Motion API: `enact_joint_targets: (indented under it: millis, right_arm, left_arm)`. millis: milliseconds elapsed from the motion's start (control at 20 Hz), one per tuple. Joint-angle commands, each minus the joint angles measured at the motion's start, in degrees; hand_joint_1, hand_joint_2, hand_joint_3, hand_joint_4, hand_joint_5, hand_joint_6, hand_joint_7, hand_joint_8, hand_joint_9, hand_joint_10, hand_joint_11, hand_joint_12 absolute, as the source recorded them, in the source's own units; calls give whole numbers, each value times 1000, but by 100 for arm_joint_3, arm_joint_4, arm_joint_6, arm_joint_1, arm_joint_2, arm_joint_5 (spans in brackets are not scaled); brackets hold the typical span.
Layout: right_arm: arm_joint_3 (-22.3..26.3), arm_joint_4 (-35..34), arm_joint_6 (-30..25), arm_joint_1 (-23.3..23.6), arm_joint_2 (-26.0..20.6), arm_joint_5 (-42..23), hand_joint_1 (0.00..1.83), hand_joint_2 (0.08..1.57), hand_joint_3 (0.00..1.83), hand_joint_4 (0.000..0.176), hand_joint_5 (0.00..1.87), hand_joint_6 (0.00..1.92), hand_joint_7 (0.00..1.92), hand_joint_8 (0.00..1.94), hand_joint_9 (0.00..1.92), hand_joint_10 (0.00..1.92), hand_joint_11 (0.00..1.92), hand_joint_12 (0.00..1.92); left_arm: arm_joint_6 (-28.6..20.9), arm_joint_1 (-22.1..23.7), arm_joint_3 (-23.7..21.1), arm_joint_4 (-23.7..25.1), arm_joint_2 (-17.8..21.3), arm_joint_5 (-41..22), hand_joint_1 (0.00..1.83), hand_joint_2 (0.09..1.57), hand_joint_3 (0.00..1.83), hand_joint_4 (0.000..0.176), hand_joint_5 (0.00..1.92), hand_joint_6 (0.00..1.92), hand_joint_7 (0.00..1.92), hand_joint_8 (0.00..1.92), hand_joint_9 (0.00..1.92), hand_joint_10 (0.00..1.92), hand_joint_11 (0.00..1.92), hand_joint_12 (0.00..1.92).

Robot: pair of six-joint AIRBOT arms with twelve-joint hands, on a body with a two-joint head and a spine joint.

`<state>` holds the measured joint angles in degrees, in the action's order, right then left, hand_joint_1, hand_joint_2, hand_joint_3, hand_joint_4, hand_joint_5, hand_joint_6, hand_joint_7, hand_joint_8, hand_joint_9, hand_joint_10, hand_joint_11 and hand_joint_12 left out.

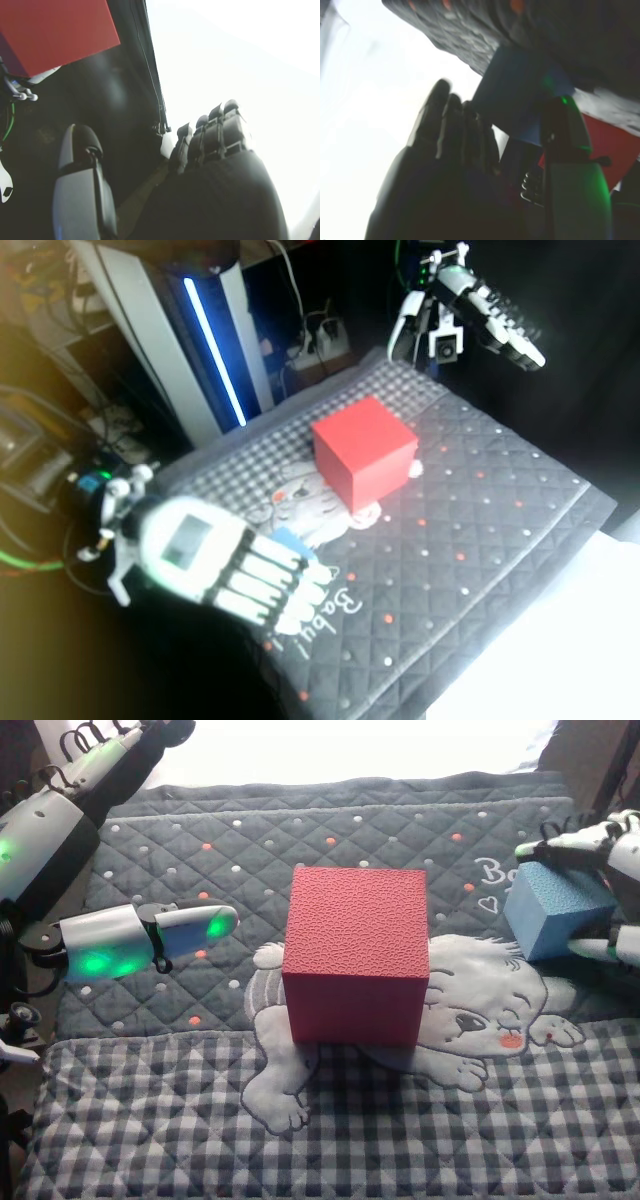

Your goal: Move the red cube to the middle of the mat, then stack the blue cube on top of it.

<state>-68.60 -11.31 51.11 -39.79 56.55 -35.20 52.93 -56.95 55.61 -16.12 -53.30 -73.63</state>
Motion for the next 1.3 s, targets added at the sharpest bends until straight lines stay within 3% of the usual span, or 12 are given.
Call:
enact_joint_targets:
  millis: [0,400,550,650,700,750,850,900,1000,1150,1200,1250]
  right_arm:
    - [-32,-14,85,119,-24,-456,1055,1387,0,9,525,1704,570,1737,816,1912,896,1919]
    - [570,723,73,575,-702,-786,1433,1277,0,0,1144,1921,1278,1941,1414,1921,1496,1921]
    - [681,1088,-365,677,-896,-1021,1050,1411,0,0,629,1636,1202,1941,1345,1921,1450,1921]
    - [791,1494,-470,985,-954,-1081,1494,1303,0,0,957,1910,1338,1941,1475,1921,1563,1921]
    - [792,1686,-626,1114,-950,-1117,1521,1302,0,0,191,1603,1345,1941,1510,1921,1600,1921]
    - [794,2028,-900,1303,-938,-1194,1550,1307,0,0,37,1690,1303,1941,1499,1921,1580,1921]
    - [821,2426,-1117,1537,-848,-1392,977,1446,0,0,423,1832,1245,1941,1437,1921,1543,1921]
    - [828,2545,-1145,1608,-786,-1481,1392,1329,0,0,93,1086,1198,1941,1379,1921,1484,1921]
    - [827,2784,-1250,1708,-627,-1604,1485,1315,0,0,49,802,1210,1941,1387,1921,1485,1921]
    - [766,2986,-1443,1792,-415,-1610,1528,1349,0,0,2,1166,1248,1941,1424,1921,1518,1921]
    - [700,3084,-1620,1792,-305,-1610,1299,1475,0,0,10,1048,634,1923,1383,1921,1466,1921]
    - [666,3150,-1707,1792,-231,-1607,1043,1492,0,0,398,1630,1146,1937,1420,1921,1501,1921]
  left_arm:
    - [-13,6,-13,68,23,-773,677,948,3,81,0,0,0,0,0,0,0,0]
    - [-14,-113,-32,-15,41,-910,774,960,4,133,0,0,0,0,0,0,0,0]
    - [-13,-139,-31,-58,41,-925,771,966,5,123,0,0,0,0,0,0,0,0]
    - [-13,-186,-31,-107,41,-981,743,969,6,126,0,0,0,0,0,0,0,0]
    - [-13,-207,-31,-129,41,-1007,735,967,4,129,0,0,0,0,0,0,0,0]
    - [-13,-227,-30,-156,40,-1038,732,965,3,134,0,0,0,0,0,0,0,0]
    - [-12,-263,-25,-202,37,-1085,757,968,4,124,0,0,0,0,0,0,0,0]
    - [-12,-284,-21,-229,35,-1107,746,981,8,93,0,0,0,0,0,0,0,0]
    - [-12,-310,-18,-254,34,-1148,721,981,8,81,0,0,0,0,0,0,0,0]
    - [-12,-310,-3,-260,35,-1159,720,967,0,115,0,0,0,0,0,0,0,0]
    - [-12,-314,7,-280,35,-1171,723,965,0,101,0,0,0,0,0,0,0,0]
    - [-12,-321,12,-295,35,-1188,748,973,2,105,0,0,0,0,0,0,0,0]
